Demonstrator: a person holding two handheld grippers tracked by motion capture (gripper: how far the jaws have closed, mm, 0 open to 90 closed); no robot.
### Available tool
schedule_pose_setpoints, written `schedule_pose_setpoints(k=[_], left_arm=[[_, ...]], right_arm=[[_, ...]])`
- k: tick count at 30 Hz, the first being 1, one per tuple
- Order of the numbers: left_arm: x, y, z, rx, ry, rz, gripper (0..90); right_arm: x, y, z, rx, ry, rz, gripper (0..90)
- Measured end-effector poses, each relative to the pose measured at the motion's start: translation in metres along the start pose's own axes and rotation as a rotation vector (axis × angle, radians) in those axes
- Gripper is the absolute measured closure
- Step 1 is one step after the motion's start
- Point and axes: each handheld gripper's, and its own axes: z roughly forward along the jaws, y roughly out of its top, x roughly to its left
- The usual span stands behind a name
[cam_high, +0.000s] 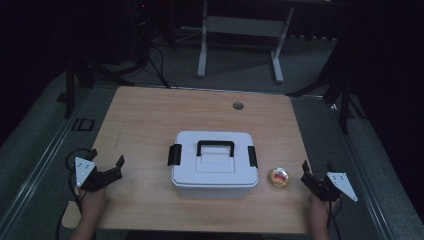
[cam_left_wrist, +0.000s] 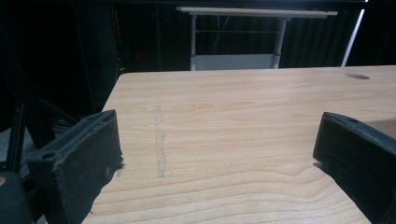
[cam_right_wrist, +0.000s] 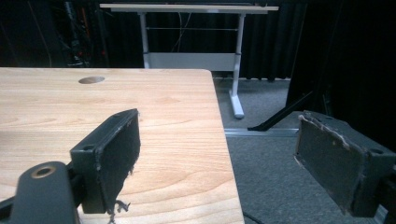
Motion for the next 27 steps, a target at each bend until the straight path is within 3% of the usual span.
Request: schedule_pose_setpoints(k=[5, 7, 9, 11, 14, 16, 18, 19, 20, 23, 25, 26, 27], left_arm=[[0.001, 0.000, 0.000, 0.001, 0.000, -0.009, 0.4], [0.001, 0.000, 0.001, 0.003, -0.034, -0.047, 0.4], [0.000, 0.000, 0.001, 0.006, -0.027, -0.052, 0.4], [-0.001, 0.001, 0.002, 0.027, -0.031, -0.112, 0.7], [-0.001, 0.001, 0.003, 0.044, -0.011, -0.111, 0.7], [0.001, 0.003, 0.005, 0.070, 0.017, -0.087, 0.7], [0.006, 0.007, 0.007, 0.147, -0.031, -0.101, 0.7], [0.015, 0.010, 0.008, 0.197, -0.131, -0.102, 0.6], [0.015, 0.010, 0.008, 0.197, -0.131, -0.102, 0.6], [0.028, 0.015, 0.014, 0.262, -0.269, -0.114, 0.6], [0.037, 0.016, 0.020, 0.299, -0.362, -0.090, 0.7], [0.037, 0.016, 0.020, 0.299, -0.362, -0.090, 0.7], [0.039, 0.017, 0.021, 0.280, -0.394, -0.041, 0.7]], right_arm=[[0.000, 0.000, 0.000, 0.002, -0.001, -0.001, 13.8], [0.000, 0.000, 0.000, 0.005, 0.004, -0.007, 13.8], [0.000, 0.000, 0.001, 0.006, 0.004, -0.009, 13.8], [0.001, 0.000, 0.001, 0.006, 0.005, -0.010, 13.8], [0.000, 0.000, 0.001, 0.009, 0.010, -0.005, 13.8], [0.000, 0.000, 0.001, 0.010, 0.012, -0.002, 13.8], [-0.001, 0.000, 0.001, 0.010, 0.016, 0.001, 13.8], [-0.001, 0.000, 0.001, 0.011, 0.021, -0.001, 13.8], [-0.001, 0.000, 0.001, 0.011, 0.021, -0.001, 13.8], [-0.001, 0.000, 0.001, 0.011, 0.028, -0.004, 13.8], [-0.002, 0.000, 0.001, 0.010, 0.032, -0.002, 13.9], [-0.002, 0.000, 0.001, 0.010, 0.032, -0.002, 13.9], [-0.002, 0.000, 0.001, 0.010, 0.032, 0.001, 13.9]])
